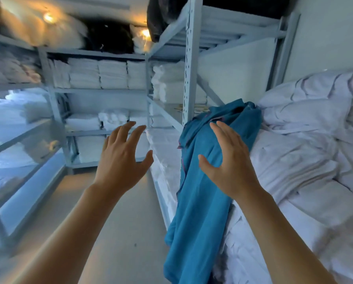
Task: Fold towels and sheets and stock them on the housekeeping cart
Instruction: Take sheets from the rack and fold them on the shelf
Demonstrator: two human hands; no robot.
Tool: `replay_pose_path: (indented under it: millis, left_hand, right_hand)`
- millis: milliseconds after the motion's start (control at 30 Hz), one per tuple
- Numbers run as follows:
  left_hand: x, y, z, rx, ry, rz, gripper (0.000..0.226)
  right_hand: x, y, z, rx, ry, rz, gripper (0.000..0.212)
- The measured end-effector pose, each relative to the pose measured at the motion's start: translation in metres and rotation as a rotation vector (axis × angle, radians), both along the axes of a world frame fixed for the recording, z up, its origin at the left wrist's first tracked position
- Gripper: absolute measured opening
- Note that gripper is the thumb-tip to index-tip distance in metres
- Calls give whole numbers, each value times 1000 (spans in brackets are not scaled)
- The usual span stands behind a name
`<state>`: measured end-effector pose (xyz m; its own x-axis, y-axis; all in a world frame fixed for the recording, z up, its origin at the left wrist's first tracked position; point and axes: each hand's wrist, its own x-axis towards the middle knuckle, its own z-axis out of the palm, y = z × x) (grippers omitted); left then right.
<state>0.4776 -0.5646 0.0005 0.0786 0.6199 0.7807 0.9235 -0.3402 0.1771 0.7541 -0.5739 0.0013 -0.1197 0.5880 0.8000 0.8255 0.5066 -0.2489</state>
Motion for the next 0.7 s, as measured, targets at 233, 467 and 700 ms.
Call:
replay_pose_path:
  millis: [233, 467, 700]
  left_hand:
    - [-31, 40, -7, -3, -6, 108, 66]
    - [-48, 88, -4, -12, 33, 253, 67]
    - [-63, 122, 20, -14, 77, 364, 65]
  right_hand:
    - [-31, 64, -6, -31, -3, 91, 79]
    - [-54, 150, -8, -17, 35, 220, 77]
    - [-84, 225, 2, -33, 87, 364, 76]
